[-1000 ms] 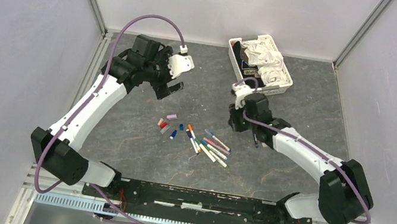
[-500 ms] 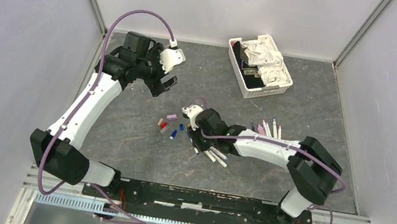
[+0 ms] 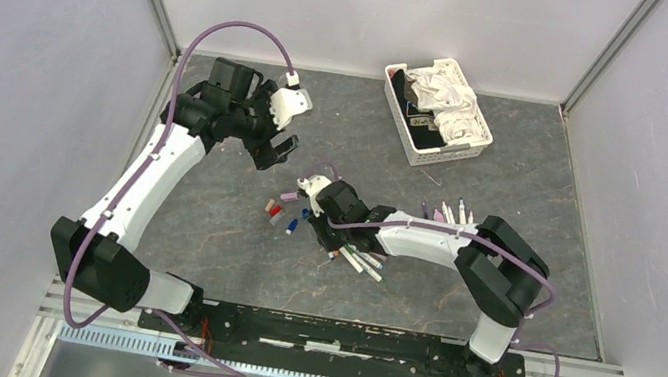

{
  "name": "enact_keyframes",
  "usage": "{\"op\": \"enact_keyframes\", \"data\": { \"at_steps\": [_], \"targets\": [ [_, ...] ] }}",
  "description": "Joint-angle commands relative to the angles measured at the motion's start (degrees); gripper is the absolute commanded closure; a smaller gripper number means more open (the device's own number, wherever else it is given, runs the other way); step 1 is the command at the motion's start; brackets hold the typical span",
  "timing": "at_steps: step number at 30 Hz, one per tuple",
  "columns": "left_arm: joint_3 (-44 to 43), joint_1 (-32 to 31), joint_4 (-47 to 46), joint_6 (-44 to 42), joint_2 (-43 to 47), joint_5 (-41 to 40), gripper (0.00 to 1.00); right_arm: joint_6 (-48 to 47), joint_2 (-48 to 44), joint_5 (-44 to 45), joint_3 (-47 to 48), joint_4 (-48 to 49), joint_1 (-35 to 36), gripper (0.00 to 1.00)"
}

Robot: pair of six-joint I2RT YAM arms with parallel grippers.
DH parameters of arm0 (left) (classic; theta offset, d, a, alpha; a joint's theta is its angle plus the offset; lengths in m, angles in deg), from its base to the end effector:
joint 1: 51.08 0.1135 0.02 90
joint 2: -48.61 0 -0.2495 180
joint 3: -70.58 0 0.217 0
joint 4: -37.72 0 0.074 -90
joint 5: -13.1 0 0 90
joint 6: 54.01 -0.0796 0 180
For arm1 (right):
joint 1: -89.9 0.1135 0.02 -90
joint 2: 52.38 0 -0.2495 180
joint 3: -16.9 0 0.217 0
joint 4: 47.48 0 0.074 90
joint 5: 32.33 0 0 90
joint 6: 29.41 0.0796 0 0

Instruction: Open the pen caps

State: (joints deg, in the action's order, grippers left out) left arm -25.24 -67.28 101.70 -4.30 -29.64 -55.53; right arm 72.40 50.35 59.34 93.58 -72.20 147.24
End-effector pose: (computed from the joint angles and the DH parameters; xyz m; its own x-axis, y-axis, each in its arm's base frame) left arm 0.2591 -0.1055 0.3160 -0.2065 0.6871 -0.6966 0.8320 0.4980 0.2445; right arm 0.2000 0.3078 0.1426 -0.5794 -0.5248 -0.6237 -0.7284 0.6767 0.1073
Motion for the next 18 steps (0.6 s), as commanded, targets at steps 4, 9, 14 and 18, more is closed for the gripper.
{"op": "enact_keyframes", "data": {
  "at_steps": [4, 9, 14, 18],
  "targets": [
    [-1.68, 0.04, 1.43, 0.02, 0.92, 1.67, 0.01, 1.61, 1.91, 4.28, 1.6, -0.17, 0.39, 0.76],
    [-1.63, 0.04, 2.3, -0.94, 1.09, 2.15, 0.01, 1.63, 2.64, 5.67, 1.54, -1.96, 1.04, 0.76],
    [-2.36, 0.04, 3.91, -1.9, 0.85, 3.38, 0.01, 0.98, 2.5, 5.38, 0.3, -1.88, 2.55, 0.76],
    [-2.84, 0.04, 6.03, -3.32, 0.53, 4.86, 0.01, 0.08, 1.83, 4.92, -0.8, -2.05, 3.18, 0.83]
  ]
}}
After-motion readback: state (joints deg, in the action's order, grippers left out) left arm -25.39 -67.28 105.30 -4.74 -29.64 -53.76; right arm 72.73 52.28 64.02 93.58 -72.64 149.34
